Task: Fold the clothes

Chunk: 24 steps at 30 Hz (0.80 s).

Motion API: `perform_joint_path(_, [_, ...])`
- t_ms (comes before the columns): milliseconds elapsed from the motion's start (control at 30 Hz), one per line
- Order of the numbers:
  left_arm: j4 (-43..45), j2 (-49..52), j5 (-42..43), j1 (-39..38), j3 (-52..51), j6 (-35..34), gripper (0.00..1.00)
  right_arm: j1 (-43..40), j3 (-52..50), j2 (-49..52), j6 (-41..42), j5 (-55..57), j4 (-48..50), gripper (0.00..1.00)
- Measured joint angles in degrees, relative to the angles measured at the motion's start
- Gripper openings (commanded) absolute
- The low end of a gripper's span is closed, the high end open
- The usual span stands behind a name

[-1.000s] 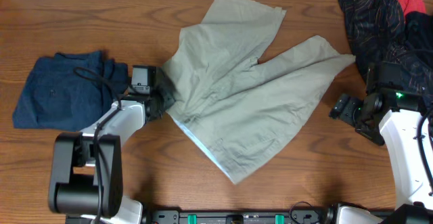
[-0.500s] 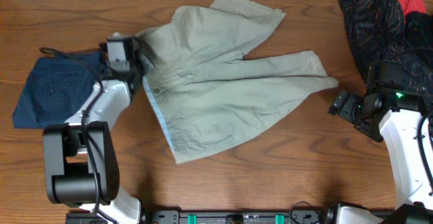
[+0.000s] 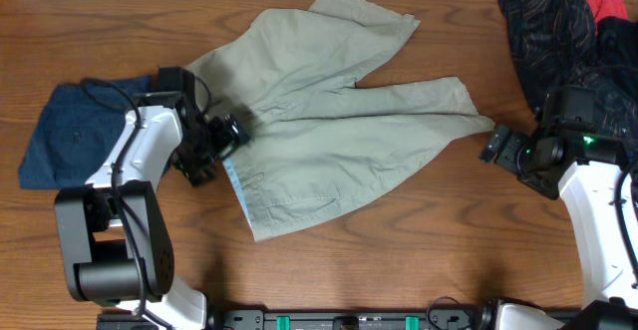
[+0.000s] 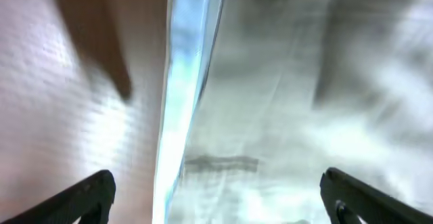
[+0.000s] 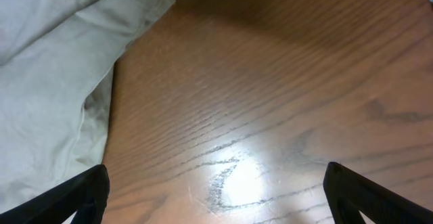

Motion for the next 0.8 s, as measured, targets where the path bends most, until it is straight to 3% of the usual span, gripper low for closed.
perform_joint_path(233, [-5.27,-0.31,3.23,-3.67,-1.7,-0.13,0.97,0.0,0.0,0.0,-0.55,-0.79,-0.31,0.99])
perform_joint_path(433, [-5.66,-7.74,-1.44,-11.19,-7.82,-4.96,0.98,0.0,0.0,0.0,-0.9,-0.98,-0.74,0.99])
perform_joint_path(567, [-5.57,-17.97,-7.56,-17.14,-12.04,-12.07,0.98,0.0,0.0,0.0,-0.94,-1.01,-0.76,0.99])
perform_joint_path(800, [-0.87,-33.11,-14.64,-24.44,-21.2,-32.54,0.98,0.0,0.0,0.0,-0.96,-1.22,-0.94,0.99])
